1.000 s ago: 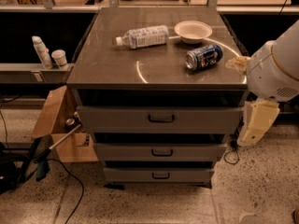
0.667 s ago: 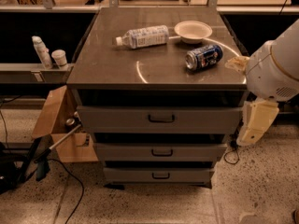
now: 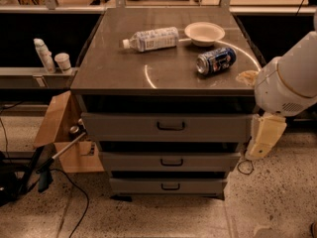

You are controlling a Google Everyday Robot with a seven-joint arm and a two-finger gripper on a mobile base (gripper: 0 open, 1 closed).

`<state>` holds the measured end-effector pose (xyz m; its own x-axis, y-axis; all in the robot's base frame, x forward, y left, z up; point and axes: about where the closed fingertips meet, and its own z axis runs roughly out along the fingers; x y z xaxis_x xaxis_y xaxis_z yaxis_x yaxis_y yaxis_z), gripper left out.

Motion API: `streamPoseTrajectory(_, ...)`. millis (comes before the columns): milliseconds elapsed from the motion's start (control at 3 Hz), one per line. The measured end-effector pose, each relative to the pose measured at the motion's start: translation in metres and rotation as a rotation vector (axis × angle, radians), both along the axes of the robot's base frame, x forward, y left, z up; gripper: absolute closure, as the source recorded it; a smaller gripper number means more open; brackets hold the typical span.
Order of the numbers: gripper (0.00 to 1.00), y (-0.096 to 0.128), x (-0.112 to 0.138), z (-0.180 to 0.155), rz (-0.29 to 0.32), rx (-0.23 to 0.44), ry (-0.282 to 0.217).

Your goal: Open top drawer

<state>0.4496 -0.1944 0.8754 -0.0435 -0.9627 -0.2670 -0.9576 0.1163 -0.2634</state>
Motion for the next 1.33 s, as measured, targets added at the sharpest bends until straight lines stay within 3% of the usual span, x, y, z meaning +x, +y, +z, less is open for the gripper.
streamPoseTrajectory(1333, 0.0, 0.009, 0.047, -0.106, 0.019, -0.004, 0.133)
